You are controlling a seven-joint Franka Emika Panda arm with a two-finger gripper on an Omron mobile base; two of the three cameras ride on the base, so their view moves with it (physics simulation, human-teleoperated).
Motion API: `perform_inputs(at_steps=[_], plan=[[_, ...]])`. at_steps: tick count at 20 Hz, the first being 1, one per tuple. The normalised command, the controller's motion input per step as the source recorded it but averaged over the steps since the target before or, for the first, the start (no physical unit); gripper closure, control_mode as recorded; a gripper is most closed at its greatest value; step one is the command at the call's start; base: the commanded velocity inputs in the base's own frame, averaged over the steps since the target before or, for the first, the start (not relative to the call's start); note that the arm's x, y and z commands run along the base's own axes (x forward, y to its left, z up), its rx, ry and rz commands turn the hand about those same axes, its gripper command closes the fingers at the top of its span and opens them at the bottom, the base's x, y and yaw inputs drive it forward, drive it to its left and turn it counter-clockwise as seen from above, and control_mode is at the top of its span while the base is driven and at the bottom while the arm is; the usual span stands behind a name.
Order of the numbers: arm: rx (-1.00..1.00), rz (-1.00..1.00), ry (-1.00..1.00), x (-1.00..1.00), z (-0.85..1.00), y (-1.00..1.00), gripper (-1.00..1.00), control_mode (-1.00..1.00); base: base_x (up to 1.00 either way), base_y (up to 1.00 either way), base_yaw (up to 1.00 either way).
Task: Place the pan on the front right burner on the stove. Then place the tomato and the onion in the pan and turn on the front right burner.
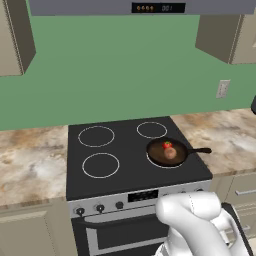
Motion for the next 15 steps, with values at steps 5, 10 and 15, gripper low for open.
perform_inputs(at_steps=[5,10,15], plan=[[-0.46,0.11,-0.12,0.08,-0.05,0.25,1.0,-1.0,0.0,0.0,0.0],[-0.27,0.05,-0.02,0.01,0.0,0.11,1.0,-1.0,0.0,0.0,0.0],[-0.05,0.0,0.0,0.0,0.08,0.0,1.0,-1.0,0.0,0.0,0.0]])
